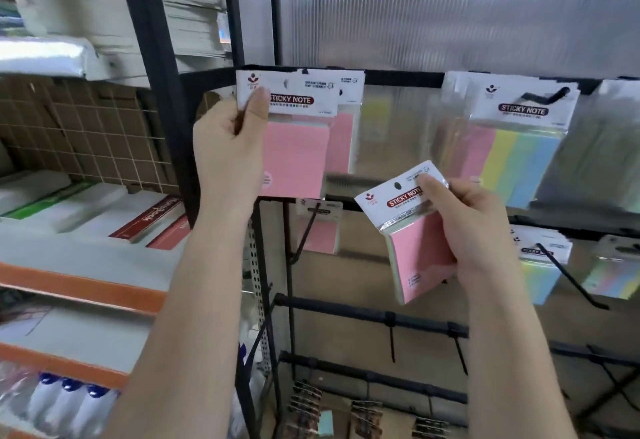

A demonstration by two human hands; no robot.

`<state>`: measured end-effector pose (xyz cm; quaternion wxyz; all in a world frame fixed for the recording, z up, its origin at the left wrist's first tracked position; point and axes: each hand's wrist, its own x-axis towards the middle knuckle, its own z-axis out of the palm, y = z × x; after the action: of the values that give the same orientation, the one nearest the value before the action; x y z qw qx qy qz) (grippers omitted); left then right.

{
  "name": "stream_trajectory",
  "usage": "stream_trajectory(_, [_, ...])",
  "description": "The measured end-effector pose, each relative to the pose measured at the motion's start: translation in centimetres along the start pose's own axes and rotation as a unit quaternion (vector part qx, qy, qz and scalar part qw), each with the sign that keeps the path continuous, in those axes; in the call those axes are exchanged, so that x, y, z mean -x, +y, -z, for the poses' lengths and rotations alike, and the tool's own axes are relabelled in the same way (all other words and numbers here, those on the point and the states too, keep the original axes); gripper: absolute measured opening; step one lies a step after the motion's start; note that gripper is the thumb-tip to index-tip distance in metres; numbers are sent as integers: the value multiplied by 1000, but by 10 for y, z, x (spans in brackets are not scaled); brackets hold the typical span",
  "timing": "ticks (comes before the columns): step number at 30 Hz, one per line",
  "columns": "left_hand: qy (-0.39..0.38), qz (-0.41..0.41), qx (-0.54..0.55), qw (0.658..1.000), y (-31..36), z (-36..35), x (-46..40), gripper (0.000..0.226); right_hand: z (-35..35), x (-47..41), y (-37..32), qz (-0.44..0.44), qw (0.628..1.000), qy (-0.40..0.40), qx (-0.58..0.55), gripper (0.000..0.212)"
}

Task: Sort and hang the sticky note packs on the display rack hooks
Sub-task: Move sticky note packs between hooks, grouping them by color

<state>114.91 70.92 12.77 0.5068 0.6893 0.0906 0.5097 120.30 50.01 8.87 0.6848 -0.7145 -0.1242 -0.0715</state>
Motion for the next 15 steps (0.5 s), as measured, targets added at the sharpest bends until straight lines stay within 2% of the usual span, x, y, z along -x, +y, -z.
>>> stream_trajectory(2, [-10,-3,11,1000,0,-2,-8,34,-5,6,0,-2,1000,23,4,30])
stream_trajectory(4, [-27,-7,27,999,1,-3,-15,26,-9,10,-2,-2,999,44,12,30])
stream_trajectory(8, [-56,-25,63,996,1,-5,-26,32,-14,16,-7,-14,996,82,16,32])
stream_trajectory(12, [-93,-29,79,992,3,-9,-28,20,-16,24,-9,-17,994,107,22,26])
stream_trajectory(15, [-103,-33,82,991,3,-12,-28,22,-15,29,-10,-12,993,115,23,33])
